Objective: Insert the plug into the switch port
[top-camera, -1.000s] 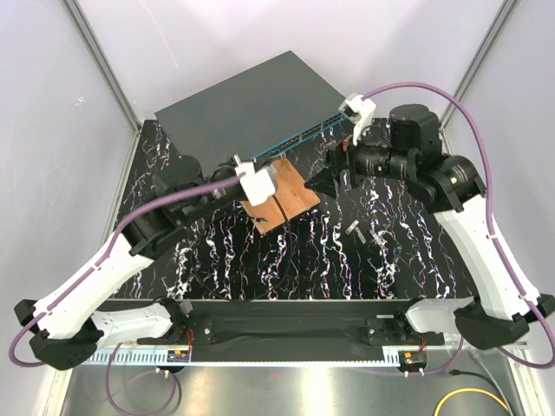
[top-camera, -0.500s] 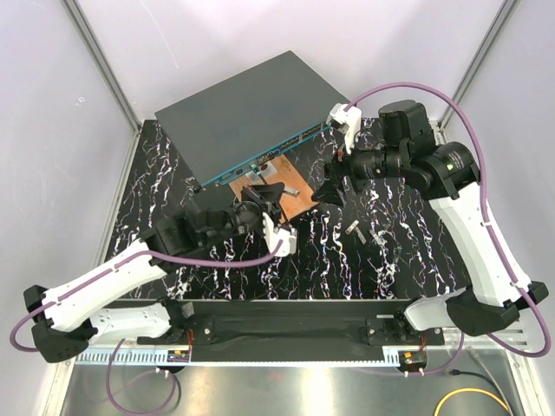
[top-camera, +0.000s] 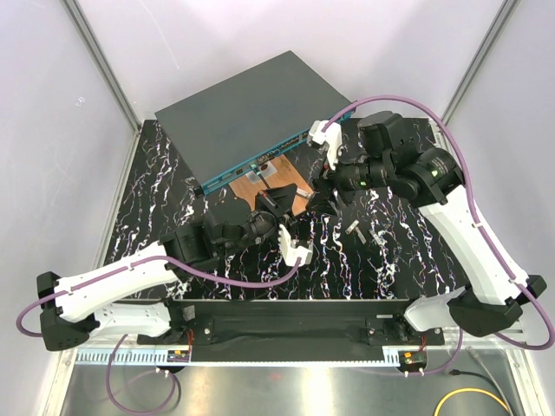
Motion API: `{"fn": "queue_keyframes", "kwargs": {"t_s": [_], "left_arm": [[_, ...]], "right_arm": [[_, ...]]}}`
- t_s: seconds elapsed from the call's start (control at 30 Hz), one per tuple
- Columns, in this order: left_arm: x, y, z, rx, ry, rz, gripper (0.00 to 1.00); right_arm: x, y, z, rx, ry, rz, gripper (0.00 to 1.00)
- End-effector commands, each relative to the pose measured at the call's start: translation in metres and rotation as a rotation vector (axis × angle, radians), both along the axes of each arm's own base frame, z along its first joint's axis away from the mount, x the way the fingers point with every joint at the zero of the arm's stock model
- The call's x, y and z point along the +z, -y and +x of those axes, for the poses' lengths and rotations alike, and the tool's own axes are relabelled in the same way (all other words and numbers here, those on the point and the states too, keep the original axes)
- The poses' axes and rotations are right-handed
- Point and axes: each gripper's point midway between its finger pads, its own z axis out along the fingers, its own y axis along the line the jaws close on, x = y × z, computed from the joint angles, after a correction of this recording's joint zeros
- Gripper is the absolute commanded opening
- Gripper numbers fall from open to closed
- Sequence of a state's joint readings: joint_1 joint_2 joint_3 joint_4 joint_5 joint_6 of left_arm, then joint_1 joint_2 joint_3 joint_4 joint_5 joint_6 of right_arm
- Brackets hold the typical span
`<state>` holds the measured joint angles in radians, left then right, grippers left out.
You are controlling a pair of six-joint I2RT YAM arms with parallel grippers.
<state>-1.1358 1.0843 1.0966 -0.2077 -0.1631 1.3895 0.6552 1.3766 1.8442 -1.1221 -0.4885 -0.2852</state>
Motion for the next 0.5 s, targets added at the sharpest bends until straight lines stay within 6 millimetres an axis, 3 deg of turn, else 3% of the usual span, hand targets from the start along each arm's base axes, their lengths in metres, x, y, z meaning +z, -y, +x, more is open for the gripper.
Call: {"fn": "queue_keyframes", "kwargs": {"t_s": [0.0, 0.2, 0.47], "left_arm": [[0.030, 0.001, 0.003, 0.026, 0.066, -0.076, 0.00], [0.033, 0.002, 0.000, 0.015, 0.077, -0.079, 0.00], [0.031, 0.006, -0.003, 0.002, 0.094, -0.076, 0.00]], "right_arm": [[0.009, -0.003, 0.007, -0.016, 0.079, 0.005, 0.66], [0.005, -0.008, 0.019, -0.054, 0.090, -0.011, 0.48], [0.005, -0.013, 0.024, -0.068, 0.067, 0.000, 0.47]]}}
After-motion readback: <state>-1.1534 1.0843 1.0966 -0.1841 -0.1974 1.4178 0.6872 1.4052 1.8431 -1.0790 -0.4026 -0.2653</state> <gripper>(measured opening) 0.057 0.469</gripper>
